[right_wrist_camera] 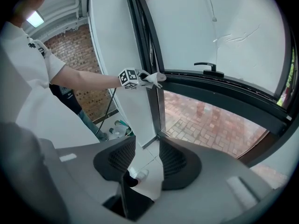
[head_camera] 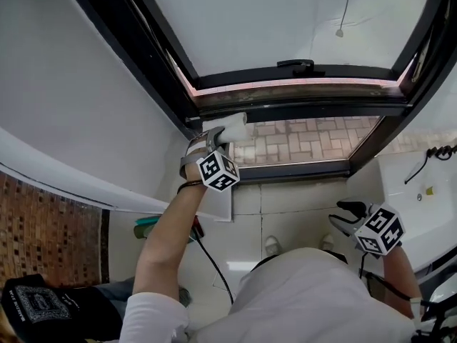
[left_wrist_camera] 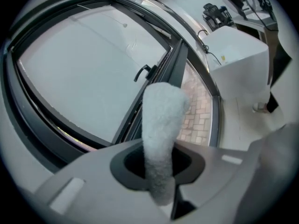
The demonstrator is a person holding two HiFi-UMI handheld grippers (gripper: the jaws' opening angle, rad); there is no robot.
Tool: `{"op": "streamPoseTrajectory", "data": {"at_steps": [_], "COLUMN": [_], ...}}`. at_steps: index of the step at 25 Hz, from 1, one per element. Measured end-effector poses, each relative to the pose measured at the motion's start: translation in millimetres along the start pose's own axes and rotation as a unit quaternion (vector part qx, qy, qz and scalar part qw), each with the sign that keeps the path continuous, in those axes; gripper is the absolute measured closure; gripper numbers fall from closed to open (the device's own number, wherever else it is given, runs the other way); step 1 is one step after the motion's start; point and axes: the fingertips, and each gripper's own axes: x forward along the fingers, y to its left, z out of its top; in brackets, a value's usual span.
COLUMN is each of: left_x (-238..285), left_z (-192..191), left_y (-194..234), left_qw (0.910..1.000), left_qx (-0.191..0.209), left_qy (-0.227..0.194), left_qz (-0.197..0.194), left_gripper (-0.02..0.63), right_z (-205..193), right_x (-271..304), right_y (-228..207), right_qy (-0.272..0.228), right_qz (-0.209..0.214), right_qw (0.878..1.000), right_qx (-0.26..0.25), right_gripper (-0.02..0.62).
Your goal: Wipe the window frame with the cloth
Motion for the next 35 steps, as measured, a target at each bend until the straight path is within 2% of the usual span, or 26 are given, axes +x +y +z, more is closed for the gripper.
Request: {"op": "streamPoseTrajectory", "data": {"at_steps": [3,8,15,21,28,35], "left_x": [-11,-22,-19,1,44,91], "left_z": [17,82,217,335,442,510], "left_y": [-7,-17,-32,-52,-81,-93], "left_qw": [0.9999,0.9993,0.9935,0.9855,0.9818,0.9823], "left_qx": [-0.007,0.011,0.038,0.075,0.095,0.114], "left_qy": [-0.004,-0.035,-0.107,-0.151,-0.163,-0.148], "left_qz": [0.008,0.003,-0.006,-0.015,-0.023,-0.014], "left_gripper": [0.512,0.512,0.512,0.511,0.512,0.512], "right_z": [-3,-13,-41,-78,-118,-152], "right_x": [-2,-10,-49,-82,-120,-153], "right_y": [-8,-26,-57,-85,-121,-154], "right_qy": [-0.005,-0.015,-0.034,-0.047,-0.065,-0.075], "right_qz": [0.004,-0.001,-0.032,-0.051,-0.078,-0.095], "right_qw": [1.0,1.0,0.999,0.995,0.99,0.985], "right_qx": [-0.005,0.002,0.027,0.065,0.101,0.12], "right_gripper": [0.434,0.433,0.433,0.433,0.433,0.433]}}
